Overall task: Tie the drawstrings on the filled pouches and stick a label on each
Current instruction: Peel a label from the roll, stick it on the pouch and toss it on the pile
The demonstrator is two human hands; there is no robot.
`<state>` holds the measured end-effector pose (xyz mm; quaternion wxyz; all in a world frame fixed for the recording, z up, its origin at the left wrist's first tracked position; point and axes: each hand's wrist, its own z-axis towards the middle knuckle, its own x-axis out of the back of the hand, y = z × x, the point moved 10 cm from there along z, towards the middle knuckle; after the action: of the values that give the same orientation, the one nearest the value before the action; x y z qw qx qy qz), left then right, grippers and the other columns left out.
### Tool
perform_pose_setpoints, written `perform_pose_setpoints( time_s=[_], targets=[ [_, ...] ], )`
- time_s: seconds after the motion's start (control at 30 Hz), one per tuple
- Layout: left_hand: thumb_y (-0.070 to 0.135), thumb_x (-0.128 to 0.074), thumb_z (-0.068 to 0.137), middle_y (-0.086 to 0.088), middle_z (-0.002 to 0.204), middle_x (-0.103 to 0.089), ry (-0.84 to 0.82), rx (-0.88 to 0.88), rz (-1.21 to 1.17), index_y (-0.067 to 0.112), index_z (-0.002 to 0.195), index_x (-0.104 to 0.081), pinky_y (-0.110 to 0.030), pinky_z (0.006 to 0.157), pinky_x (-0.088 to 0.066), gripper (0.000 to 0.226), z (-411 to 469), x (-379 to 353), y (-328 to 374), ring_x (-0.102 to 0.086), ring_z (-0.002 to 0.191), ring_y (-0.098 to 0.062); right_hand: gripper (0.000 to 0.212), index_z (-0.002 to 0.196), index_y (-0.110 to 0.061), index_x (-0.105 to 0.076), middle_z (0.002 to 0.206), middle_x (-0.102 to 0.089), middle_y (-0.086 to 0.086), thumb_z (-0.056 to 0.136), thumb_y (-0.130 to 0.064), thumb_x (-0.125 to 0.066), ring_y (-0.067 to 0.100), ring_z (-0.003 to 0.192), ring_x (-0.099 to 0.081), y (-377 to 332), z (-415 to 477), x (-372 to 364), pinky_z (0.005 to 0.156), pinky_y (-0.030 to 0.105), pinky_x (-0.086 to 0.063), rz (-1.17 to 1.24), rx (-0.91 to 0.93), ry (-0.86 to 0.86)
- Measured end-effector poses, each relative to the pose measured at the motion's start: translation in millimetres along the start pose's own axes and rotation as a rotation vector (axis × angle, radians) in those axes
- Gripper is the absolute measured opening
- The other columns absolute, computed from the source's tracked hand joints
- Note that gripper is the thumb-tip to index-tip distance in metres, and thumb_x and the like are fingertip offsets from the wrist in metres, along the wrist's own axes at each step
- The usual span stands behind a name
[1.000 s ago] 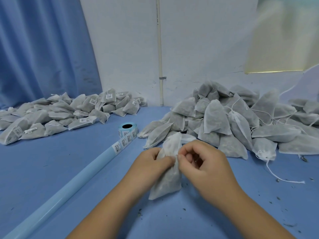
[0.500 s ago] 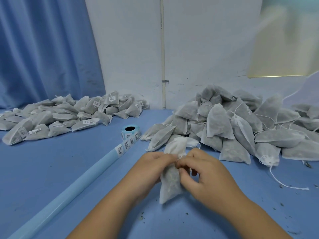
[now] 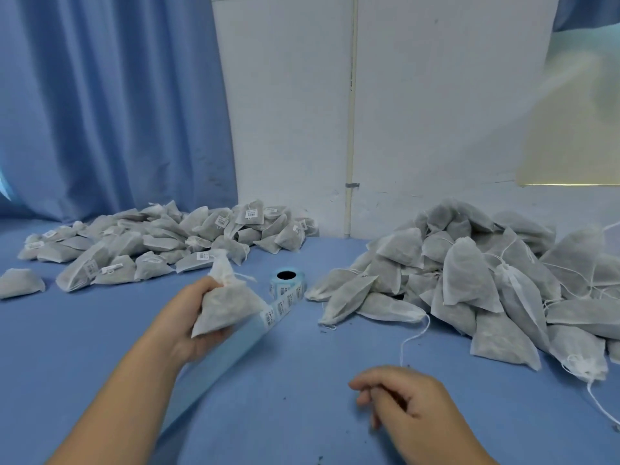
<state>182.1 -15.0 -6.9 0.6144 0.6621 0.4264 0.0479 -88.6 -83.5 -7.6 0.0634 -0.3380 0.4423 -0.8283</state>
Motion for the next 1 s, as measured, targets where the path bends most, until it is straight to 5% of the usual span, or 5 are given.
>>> perform_pose_setpoints(
  time_s=[0.13,0.3,0.67,0.87,1.0],
  targets=[
    [0.009,-0.043,0.09,-0.014,0.085,-0.067,-0.028,0.098,-0.118,0.002,0.095,-0.06,-0.021,0.036,-0.048,0.018,17.5,20.7,-11.6,-0.069,0.051,-0.024,0.029,0.083,-0.036,-0.071,0.073,-0.064,-0.027,0.086,-0.009,-0.059,-0.006,0.073,-0.059,-6.7,35.0,-61.3,0.067,0.006,-0.041,-0.131,-0.01,-0.136],
    [0.01,-0.041,0.091,-0.023,0.113,-0.062,-0.058,0.123,-0.123,-0.002,0.105,-0.059,-0.022,0.034,-0.048,0.025,28.3,18.6,-13.1,-0.071,0.059,-0.03,0.02,0.097,-0.026,-0.069,0.084,-0.065,-0.012,0.085,-0.017,-0.055,0.004,0.073,-0.058,-0.6,101.1,-105.5,0.065,0.011,-0.043,-0.073,-0.146,-0.002],
    [0.012,-0.042,0.087,-0.021,0.084,-0.071,-0.176,0.278,-0.072,-0.001,0.101,-0.061,-0.019,0.037,-0.049,0.027,38.4,6.4,-36.8,-0.07,0.056,-0.027,0.008,0.084,-0.025,-0.063,0.091,-0.066,-0.009,0.086,-0.033,-0.063,0.009,0.087,-0.06,20.0,143.0,-131.8,0.073,0.024,-0.044,-0.137,-0.14,0.131],
    [0.012,-0.041,0.085,-0.015,0.076,-0.07,-0.185,0.267,-0.006,0.001,0.099,-0.06,-0.019,0.04,-0.05,0.026,39.6,6.8,-40.5,-0.068,0.054,-0.023,0.042,0.046,-0.027,-0.039,0.047,-0.048,-0.015,0.081,-0.031,-0.062,0.005,0.049,-0.037,19.0,144.5,-127.9,0.046,0.021,-0.021,-0.161,-0.158,0.134],
    [0.011,-0.043,0.085,-0.013,0.07,-0.068,-0.177,0.257,0.04,0.002,0.098,-0.058,-0.019,0.042,-0.051,0.022,40.0,9.1,-41.2,-0.065,0.05,-0.022,0.028,0.053,-0.022,-0.061,0.05,-0.046,-0.003,0.078,-0.035,-0.064,0.009,0.052,-0.03,20.6,146.2,-130.5,0.05,0.027,-0.024,-0.077,-0.176,0.092]
  ],
)
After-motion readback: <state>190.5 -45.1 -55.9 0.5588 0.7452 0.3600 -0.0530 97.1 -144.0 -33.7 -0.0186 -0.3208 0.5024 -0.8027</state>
